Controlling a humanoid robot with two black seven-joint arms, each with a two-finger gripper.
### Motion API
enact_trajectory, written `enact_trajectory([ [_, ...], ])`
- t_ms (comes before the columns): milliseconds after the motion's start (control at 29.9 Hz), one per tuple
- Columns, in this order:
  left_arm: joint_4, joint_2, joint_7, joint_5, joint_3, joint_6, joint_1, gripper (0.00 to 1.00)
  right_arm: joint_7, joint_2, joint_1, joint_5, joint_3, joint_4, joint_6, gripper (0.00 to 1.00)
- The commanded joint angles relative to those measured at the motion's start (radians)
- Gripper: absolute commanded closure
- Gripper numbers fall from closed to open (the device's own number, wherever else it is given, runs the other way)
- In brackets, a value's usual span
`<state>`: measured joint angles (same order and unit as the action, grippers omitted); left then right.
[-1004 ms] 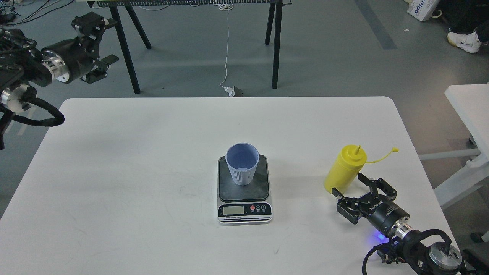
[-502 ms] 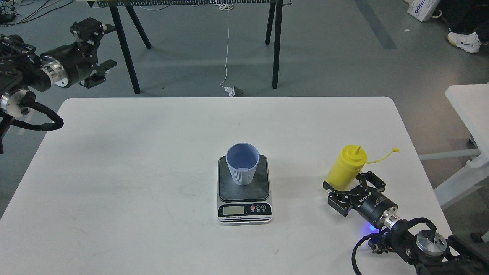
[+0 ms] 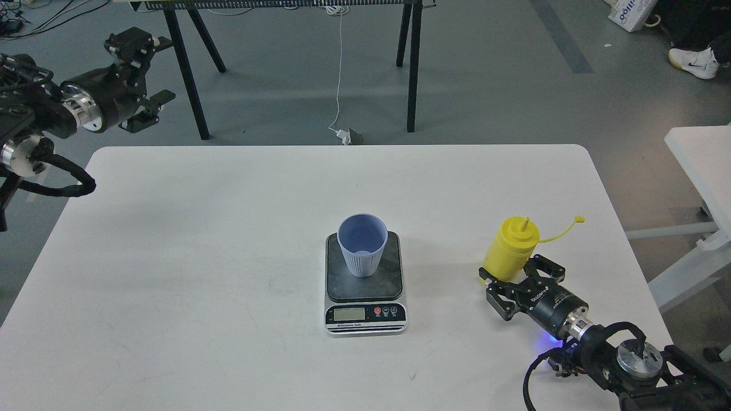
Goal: Pour seasoning into cup on scale with both arms
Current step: 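Lift the yellow bottle and tip it upside down over the cup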
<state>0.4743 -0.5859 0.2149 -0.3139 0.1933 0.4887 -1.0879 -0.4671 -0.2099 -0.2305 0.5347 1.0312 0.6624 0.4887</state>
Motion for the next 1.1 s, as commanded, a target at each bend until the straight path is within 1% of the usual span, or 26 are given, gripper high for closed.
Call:
enact_trajectory([
  [0,0.0,-0.002,0.0,0.001,0.0,0.0,0.0,0.0,0.005,-0.006,-0.013,-0.007,0.003,0.019,0.0,0.98],
  [67,0.0,-0.002,0.0,0.001,0.0,0.0,0.0,0.0,0.019,-0.028,-0.052,-0.007,0.004,0.039,0.0,0.98],
  [134,0.0,0.0,0.0,0.001,0.001,0.0,0.0,0.0,0.04,-0.077,-0.125,-0.015,0.003,0.063,-0.002,0.98],
  [201,0.0,0.0,0.0,0.004,0.008,0.0,0.0,0.0,0.06,-0.124,-0.214,-0.071,0.001,0.091,-0.088,0.98],
  [301,-0.002,0.001,0.0,0.018,0.037,0.0,0.008,0.0,0.091,-0.146,-0.399,-0.264,0.001,0.102,-0.221,0.98],
  [368,-0.006,0.003,0.0,0.03,0.067,0.0,0.025,0.0,0.102,-0.137,-0.505,-0.428,0.001,0.103,-0.281,0.98],
  [435,-0.016,0.006,0.0,0.038,0.11,0.0,0.042,0.0,0.104,-0.129,-0.584,-0.594,0.0,0.112,-0.317,0.98],
  [535,-0.023,0.009,0.0,0.039,0.182,0.0,0.085,0.0,0.104,-0.05,-0.683,-0.803,-0.042,0.134,-0.372,0.98],
  [602,-0.025,0.011,0.0,0.039,0.248,0.0,0.117,0.0,0.104,0.019,-0.743,-0.939,-0.112,0.152,-0.412,0.98],
  [669,-0.025,0.011,0.0,0.039,0.294,0.0,0.146,0.0,0.107,0.055,-0.779,-1.054,-0.187,0.183,-0.441,0.98],
  [769,-0.025,0.011,0.0,0.039,0.334,0.0,0.174,0.0,0.122,0.072,-0.816,-1.217,-0.291,0.236,-0.464,0.98],
  [836,-0.025,0.009,0.001,0.044,0.347,0.0,0.192,0.0,0.122,0.087,-0.843,-1.295,-0.353,0.261,-0.467,0.98],
  [970,-0.025,0.006,0.001,0.079,0.351,0.0,0.213,0.0,0.123,0.121,-0.923,-1.406,-0.47,0.269,-0.466,0.98],
  [1070,-0.025,0.006,0.001,0.101,0.351,0.0,0.227,0.0,0.125,0.119,-0.972,-1.464,-0.543,0.287,-0.458,0.98],
])
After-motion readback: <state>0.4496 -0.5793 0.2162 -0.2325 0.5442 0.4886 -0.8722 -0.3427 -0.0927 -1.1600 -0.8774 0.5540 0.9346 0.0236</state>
